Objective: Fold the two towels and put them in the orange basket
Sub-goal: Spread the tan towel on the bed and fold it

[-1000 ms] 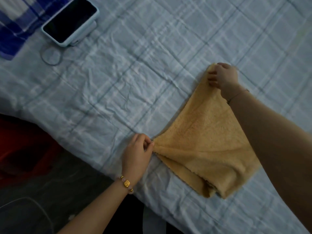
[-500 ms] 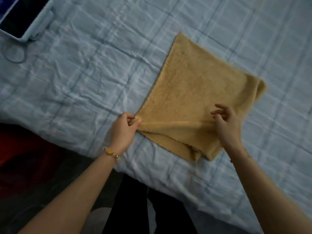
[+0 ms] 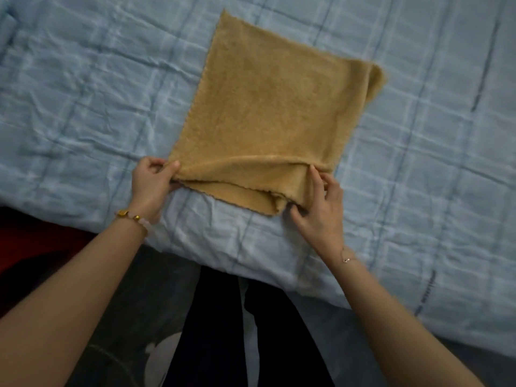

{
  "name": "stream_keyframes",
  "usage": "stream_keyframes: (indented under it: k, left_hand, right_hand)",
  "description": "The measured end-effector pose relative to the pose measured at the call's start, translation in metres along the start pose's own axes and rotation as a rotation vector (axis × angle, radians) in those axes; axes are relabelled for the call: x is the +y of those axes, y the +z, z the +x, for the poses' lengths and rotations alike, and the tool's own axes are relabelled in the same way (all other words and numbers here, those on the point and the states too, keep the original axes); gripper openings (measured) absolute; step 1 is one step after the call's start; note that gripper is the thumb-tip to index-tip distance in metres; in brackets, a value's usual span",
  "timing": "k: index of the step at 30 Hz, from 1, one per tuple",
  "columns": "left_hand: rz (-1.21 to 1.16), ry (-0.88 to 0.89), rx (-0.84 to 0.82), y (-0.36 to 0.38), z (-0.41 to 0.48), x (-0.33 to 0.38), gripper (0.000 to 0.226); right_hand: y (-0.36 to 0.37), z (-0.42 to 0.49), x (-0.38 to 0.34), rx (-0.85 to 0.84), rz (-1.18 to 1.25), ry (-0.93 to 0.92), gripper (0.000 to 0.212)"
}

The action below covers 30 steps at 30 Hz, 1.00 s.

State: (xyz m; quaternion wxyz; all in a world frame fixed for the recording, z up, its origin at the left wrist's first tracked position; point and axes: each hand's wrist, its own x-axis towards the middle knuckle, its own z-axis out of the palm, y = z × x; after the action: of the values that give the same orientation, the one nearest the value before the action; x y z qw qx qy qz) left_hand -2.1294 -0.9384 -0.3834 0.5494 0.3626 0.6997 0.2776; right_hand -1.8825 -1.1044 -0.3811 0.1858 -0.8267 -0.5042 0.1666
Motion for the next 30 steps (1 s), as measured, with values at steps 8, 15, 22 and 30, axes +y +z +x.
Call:
stream_keyframes:
  k: [8, 15, 22, 30]
  left_hand:
    - [-0.059, -0.092, -0.009, -0.001, -0.004, 0.008, 0.011]
    - [-0.098, -0.096, -0.015, 0.005, -0.014, 0.015, 0.013]
    - [-0.142, -0.074, 0.011, 0.012, -0.025, 0.016, 0.016]
    - [-0.137, -0.064, 0.017, 0.017, -0.026, 0.012, 0.006]
  right_hand:
    - [-0.007, 0.007, 0.003, 0.178, 0.193, 0.078, 0.019]
    - [-0.031, -0.011, 0.025, 0.274, -0.019, 0.134, 0.031]
    - [-0.034, -0.004, 0.020, 0.350, 0.442, 0.873, 0.013]
    - [-0.018, -0.006, 0.020, 0.284, 1.011, 0.915, 0.008]
